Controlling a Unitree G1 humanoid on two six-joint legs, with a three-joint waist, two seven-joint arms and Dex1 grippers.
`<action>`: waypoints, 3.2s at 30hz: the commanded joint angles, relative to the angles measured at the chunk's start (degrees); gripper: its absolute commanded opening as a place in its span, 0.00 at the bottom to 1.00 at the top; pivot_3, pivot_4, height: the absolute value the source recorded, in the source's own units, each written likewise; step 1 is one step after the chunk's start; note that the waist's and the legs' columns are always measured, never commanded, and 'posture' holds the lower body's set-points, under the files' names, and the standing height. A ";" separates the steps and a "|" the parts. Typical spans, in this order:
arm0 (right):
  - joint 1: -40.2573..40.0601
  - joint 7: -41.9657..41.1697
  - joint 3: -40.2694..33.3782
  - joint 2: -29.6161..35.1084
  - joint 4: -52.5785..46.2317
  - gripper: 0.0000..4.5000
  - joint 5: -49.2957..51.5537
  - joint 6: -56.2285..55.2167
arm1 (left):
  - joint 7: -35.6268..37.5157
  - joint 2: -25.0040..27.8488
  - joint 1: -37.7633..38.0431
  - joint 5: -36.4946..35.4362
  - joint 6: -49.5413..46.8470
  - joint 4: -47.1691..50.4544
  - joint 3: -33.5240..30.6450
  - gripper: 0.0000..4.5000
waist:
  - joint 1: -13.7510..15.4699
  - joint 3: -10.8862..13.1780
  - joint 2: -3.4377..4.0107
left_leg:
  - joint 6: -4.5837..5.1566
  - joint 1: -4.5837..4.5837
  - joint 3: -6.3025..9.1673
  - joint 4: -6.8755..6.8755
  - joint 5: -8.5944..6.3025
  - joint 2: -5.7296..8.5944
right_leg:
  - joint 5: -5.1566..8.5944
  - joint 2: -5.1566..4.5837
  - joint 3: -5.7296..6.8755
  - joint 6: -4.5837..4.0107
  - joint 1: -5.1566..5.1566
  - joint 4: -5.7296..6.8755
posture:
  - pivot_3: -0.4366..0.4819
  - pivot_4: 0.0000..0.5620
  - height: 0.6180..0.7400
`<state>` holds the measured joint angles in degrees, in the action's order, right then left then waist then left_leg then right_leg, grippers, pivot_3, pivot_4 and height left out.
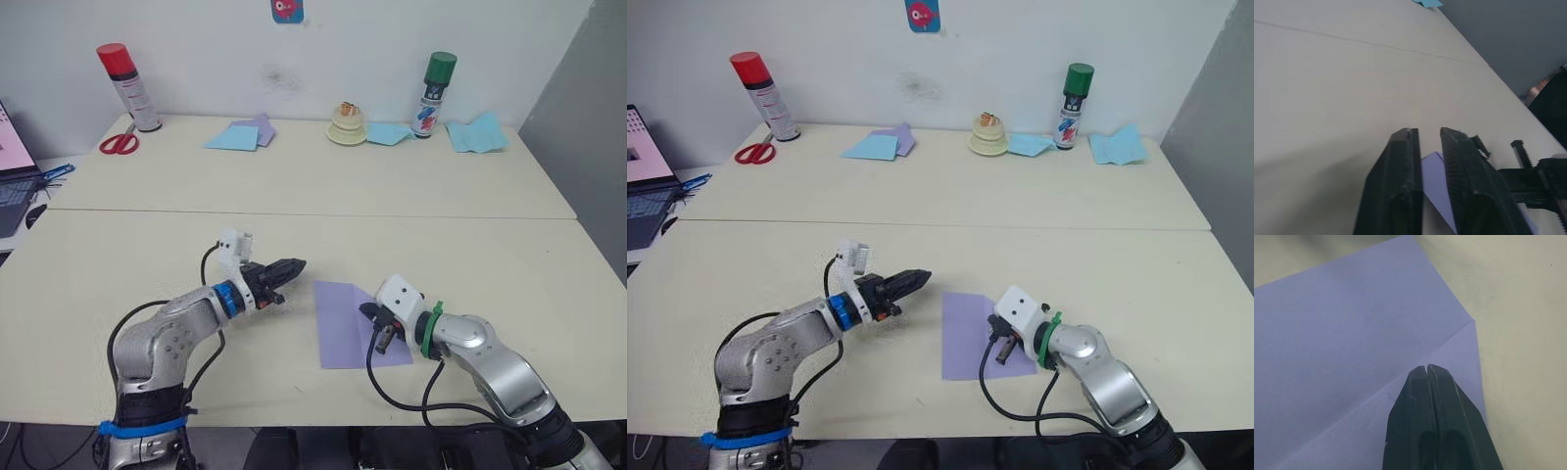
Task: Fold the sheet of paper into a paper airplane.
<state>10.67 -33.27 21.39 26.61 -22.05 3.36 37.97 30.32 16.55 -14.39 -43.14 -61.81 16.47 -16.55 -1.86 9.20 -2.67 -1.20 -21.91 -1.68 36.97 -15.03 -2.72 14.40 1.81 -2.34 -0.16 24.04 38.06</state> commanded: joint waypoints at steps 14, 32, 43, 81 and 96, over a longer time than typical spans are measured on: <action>-1.32 -0.83 1.11 1.29 1.31 0.00 -0.62 2.20 | -9.84 -6.01 3.21 0.74 2.00 -3.26 7.12 0.64 | 0.11 -0.01 -0.01 | 0.00 0.00 -0.01 -0.01 0.00 0.04 | 0.01 0.00 -0.04 -0.03 0.00 -0.01 | 0.48 0.27 0.88; -1.39 -0.29 0.42 0.60 1.01 0.00 -0.15 3.07 | -6.01 -3.73 1.01 2.73 5.89 -2.94 12.61 0.00 | 0.15 -0.03 -0.01 | 0.00 0.01 -0.01 0.01 0.00 0.06 | 0.00 -0.01 -0.03 -0.03 -0.02 0.00 | 0.48 0.27 0.88; -1.55 0.05 -0.59 -0.49 0.85 0.00 0.28 4.56 | 1.73 4.95 -3.29 14.11 16.08 0.92 27.27 0.00 | 0.17 -0.03 0.00 | 0.00 0.01 -0.01 0.02 0.00 0.08 | 0.00 -0.02 -0.04 -0.03 -0.04 0.00 | 0.48 0.27 0.88; -3.30 1.86 -1.73 -2.79 -1.71 0.00 0.74 3.97 | 18.43 11.55 -1.26 36.33 43.52 -12.48 40.31 0.00 | 0.11 -0.06 0.03 | 0.02 0.01 -0.01 -0.03 -0.01 0.02 | 0.07 0.01 -0.01 -0.13 0.00 0.02 | 0.48 0.27 0.88; -2.81 3.38 -4.96 -4.20 -1.92 0.00 0.58 -7.53 | 16.35 9.43 -0.97 36.53 41.78 -13.44 38.60 0.00 | 0.11 -0.05 0.05 | 0.02 0.00 -0.02 0.00 -0.01 0.04 | 0.06 0.02 -0.01 -0.12 0.00 0.05 | 0.48 0.27 0.88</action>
<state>7.36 -29.88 17.01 22.62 -23.29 3.53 31.72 46.90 26.02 -16.11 -7.57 -18.31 4.58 21.92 -1.75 9.15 -2.62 -1.18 -21.91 -1.69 36.98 -15.04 -2.68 14.46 1.83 -2.34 -0.28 24.03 38.13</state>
